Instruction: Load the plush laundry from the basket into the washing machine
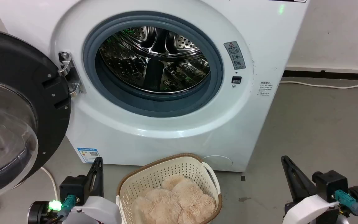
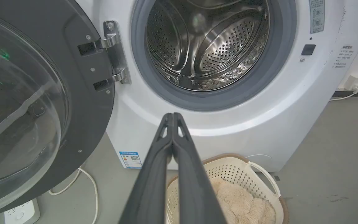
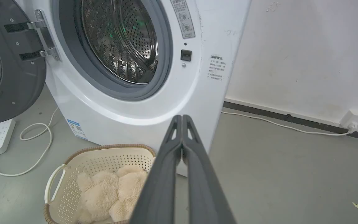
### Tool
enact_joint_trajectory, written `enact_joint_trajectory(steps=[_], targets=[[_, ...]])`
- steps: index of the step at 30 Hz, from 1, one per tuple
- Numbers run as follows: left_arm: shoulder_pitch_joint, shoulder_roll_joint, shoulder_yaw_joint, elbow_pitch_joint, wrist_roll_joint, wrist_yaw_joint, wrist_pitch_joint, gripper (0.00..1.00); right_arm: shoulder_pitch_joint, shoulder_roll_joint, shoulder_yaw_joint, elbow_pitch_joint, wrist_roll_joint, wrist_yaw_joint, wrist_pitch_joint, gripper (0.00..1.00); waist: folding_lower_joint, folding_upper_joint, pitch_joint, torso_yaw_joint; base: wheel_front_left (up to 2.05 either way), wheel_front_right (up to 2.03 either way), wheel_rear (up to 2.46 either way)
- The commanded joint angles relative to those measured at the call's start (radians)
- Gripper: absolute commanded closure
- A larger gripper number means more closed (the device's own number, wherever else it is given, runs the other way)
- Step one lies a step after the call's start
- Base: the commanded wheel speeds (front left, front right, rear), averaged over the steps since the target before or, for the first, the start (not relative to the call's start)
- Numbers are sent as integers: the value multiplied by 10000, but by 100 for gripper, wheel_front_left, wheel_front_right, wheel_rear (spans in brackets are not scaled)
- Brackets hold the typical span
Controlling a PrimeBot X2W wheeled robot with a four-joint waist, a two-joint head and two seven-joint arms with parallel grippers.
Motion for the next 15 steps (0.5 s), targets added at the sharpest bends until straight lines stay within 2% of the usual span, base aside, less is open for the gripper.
enact_joint_trajectory(steps=[1, 12, 13, 15], targets=[[-149, -3, 7, -43, 26, -45, 3, 100, -115, -16, -20, -45, -76, 6, 14, 100, 0, 0, 0, 0, 0, 0, 0], [-149, -3, 7, -43, 26, -45, 3, 100, -115, -16, -20, -45, -76, 6, 14, 100, 0, 0, 0, 0, 0, 0, 0], [6, 0, 0, 4, -3, 9, -2, 0, 4, 0, 6, 4, 9, 0, -2, 0, 0, 0, 0, 0, 0, 0, 0], [9, 0, -6, 9, -4, 12, -3, 0, 6, 0, 10, 6, 11, 0, -3, 0, 0, 0, 0, 0, 0, 0, 0]])
